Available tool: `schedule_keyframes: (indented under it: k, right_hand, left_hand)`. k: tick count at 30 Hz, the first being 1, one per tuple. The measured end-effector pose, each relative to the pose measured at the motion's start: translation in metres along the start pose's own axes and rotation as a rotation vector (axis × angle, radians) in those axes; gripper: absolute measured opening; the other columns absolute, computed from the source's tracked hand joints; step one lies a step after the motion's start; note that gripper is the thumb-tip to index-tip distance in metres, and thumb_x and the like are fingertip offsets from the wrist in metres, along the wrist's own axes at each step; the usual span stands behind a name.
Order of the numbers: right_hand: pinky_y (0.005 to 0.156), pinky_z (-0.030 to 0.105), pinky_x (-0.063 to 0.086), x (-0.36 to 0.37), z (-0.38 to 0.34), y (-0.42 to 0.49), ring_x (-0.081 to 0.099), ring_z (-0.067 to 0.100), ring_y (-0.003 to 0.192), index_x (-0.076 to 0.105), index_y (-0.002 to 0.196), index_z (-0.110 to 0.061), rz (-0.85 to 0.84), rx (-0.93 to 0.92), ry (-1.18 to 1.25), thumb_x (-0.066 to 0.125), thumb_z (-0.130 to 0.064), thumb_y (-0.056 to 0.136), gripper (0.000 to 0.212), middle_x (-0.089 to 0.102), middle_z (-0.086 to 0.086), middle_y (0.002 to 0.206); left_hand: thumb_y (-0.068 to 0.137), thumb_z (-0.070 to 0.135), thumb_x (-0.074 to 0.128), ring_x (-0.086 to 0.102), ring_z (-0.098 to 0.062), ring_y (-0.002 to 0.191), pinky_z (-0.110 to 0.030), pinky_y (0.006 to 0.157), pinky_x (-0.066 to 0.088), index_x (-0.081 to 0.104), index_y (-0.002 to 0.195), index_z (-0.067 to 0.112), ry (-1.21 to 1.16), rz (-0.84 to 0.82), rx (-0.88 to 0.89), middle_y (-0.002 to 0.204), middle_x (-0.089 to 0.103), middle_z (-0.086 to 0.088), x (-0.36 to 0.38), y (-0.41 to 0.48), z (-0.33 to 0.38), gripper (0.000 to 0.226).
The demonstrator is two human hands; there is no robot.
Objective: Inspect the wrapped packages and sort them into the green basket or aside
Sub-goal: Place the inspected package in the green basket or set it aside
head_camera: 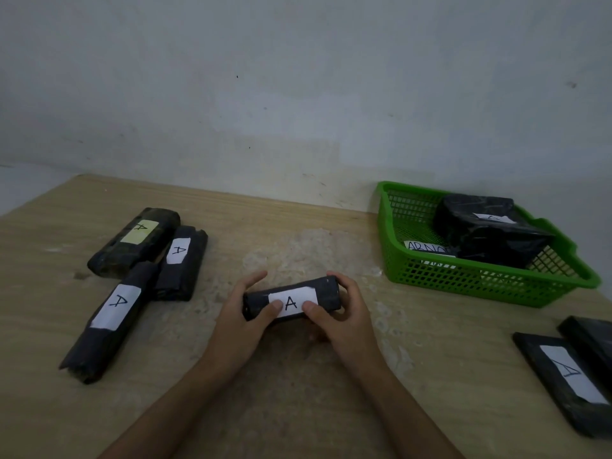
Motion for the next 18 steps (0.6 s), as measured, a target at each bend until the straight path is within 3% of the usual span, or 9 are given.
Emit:
schedule_keyframes:
  k: [4,8,15,18]
  right_hand:
    - [0.056,0.025,0.055,-0.003,-0.001,-0.002,0.067,0.02,0.078,0.048,0.104,-0.022,0.048,-0.009,-0.083,0.082,-0.019,0.071,0.048,0.062,0.008,0.099]
    - [0.047,0.024,0.051,0.005,0.0,-0.003,0.061,0.011,0.053,0.044,0.102,-0.014,-0.003,0.018,-0.072,0.079,-0.017,0.075,0.044,0.061,0.013,0.089]
    - [0.045,0.027,0.049,0.006,0.008,0.001,0.057,0.011,0.054,0.042,0.096,-0.022,-0.03,0.041,-0.048,0.058,-0.021,0.093,0.016,0.055,0.006,0.083]
    - [0.046,0.026,0.048,0.007,0.008,0.002,0.056,0.011,0.054,0.042,0.097,-0.021,-0.026,0.033,-0.08,0.056,-0.022,0.094,0.014,0.054,0.006,0.083]
  left_hand:
    - [0.085,0.014,0.064,0.056,0.003,0.091,-0.002,0.069,0.045,0.053,0.107,0.027,0.052,-0.041,0.07,0.103,0.055,0.019,0.008,-0.002,0.005,0.028]
    - [0.087,0.01,0.062,0.058,-0.001,0.087,-0.005,0.067,0.045,0.053,0.099,0.024,0.069,-0.052,0.066,0.096,0.059,0.012,0.009,0.0,0.001,0.021]
    - [0.093,0.015,0.051,0.059,-0.01,0.092,-0.021,0.07,0.049,0.052,0.094,0.024,-0.026,-0.101,0.011,0.099,0.06,0.003,0.011,0.002,-0.006,0.009]
    - [0.093,0.015,0.051,0.059,-0.008,0.091,-0.02,0.071,0.048,0.053,0.095,0.021,-0.009,-0.072,0.008,0.098,0.061,0.002,0.011,0.002,-0.005,0.007]
Point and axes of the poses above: each hand's wrist, its own y-axis towards the middle knuckle, its own x-axis out of the palm, z = x × y, the point moved 10 cm from there along y, towards the middle knuckle
